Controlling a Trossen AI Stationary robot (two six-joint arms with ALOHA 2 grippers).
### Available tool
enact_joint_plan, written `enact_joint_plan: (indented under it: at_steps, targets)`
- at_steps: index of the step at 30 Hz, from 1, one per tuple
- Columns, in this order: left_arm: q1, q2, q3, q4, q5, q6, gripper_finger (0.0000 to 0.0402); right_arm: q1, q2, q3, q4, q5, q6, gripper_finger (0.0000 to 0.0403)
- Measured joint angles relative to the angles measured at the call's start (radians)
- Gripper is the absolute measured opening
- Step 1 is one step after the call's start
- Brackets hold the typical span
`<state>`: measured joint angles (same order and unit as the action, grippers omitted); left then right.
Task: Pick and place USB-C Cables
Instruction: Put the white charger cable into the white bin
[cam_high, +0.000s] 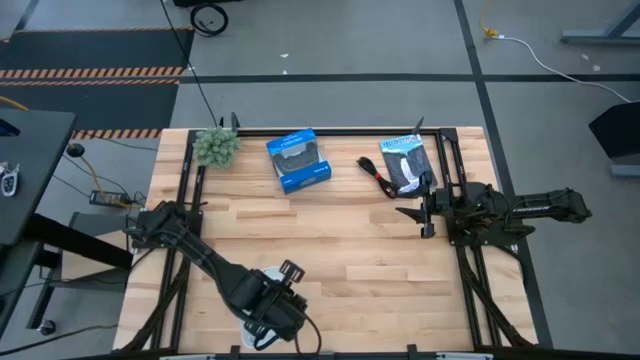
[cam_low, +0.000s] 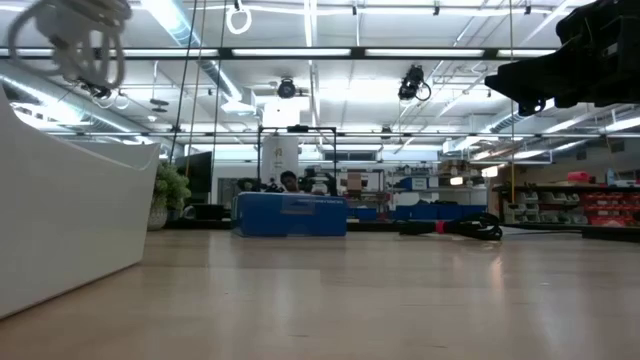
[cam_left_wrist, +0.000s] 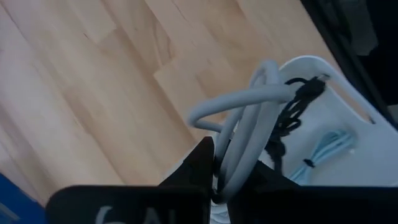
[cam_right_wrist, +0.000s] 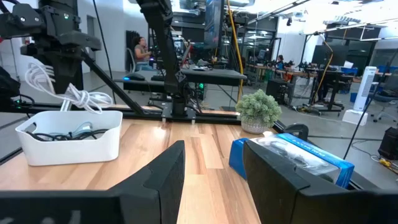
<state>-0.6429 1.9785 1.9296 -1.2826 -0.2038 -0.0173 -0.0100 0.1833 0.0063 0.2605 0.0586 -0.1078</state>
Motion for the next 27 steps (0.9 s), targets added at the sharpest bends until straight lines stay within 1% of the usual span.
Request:
enact_joint_plan:
  at_steps: [7,16,20,27]
  targets:
    - [-0.052,0.000,-0.076,0.008,0.001,-0.082,0.0036,0.000,0.000,0.000,0.000,0.000,0.000,0.0169]
    - [-0.092,0.001,-0.212,0.098,0.013,-0.079,0.0025,0.000,0.000,0.000,0.000,0.000,0.000,0.0169]
    - [-0.088,0.002,-0.276,0.111,0.052,-0.078,0.0035,0.000,0.000,0.000,0.000,0.000,0.000,0.0169]
    - [-0.083,0.002,-0.378,0.148,0.059,-0.060,0.0042,0.000,0.000,0.000,0.000,0.000,0.000,0.0169]
